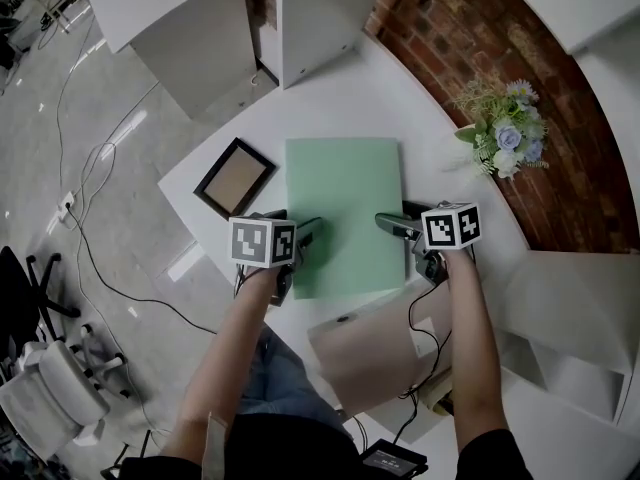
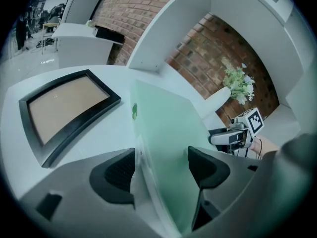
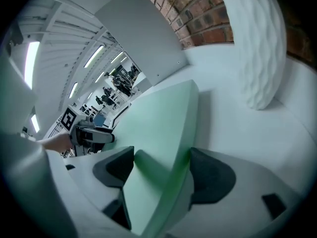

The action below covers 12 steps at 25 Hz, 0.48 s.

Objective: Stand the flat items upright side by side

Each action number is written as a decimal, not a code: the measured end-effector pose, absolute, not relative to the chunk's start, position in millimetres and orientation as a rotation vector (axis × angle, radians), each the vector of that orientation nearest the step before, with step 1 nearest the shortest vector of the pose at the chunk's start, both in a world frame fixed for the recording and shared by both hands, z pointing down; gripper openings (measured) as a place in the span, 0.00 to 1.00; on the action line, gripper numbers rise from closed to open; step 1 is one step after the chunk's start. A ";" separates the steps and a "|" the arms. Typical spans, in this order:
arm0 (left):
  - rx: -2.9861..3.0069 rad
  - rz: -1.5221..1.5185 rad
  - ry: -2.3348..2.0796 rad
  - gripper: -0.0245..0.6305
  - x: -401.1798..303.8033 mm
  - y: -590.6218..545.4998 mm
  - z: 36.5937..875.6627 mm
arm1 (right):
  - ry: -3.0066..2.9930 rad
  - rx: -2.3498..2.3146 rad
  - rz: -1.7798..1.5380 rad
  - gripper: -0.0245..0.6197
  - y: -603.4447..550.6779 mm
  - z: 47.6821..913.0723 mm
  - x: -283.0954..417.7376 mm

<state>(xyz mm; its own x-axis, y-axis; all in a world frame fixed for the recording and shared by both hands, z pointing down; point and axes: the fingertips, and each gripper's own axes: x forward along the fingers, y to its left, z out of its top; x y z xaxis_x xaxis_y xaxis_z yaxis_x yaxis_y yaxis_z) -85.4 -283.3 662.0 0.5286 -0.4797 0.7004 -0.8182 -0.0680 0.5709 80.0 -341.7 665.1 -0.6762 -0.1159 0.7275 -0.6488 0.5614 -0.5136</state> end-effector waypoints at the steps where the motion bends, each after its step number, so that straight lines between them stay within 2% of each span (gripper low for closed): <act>1: 1.715 0.406 -1.101 0.51 -84.7 -283.4 662.2 | -2.148 0.613 1.054 0.56 -341.6 665.1 79.6; 12: 1.775 0.395 -1.180 0.51 -82.7 -283.9 645.2 | -2.181 0.709 0.899 0.55 -334.7 640.1 77.8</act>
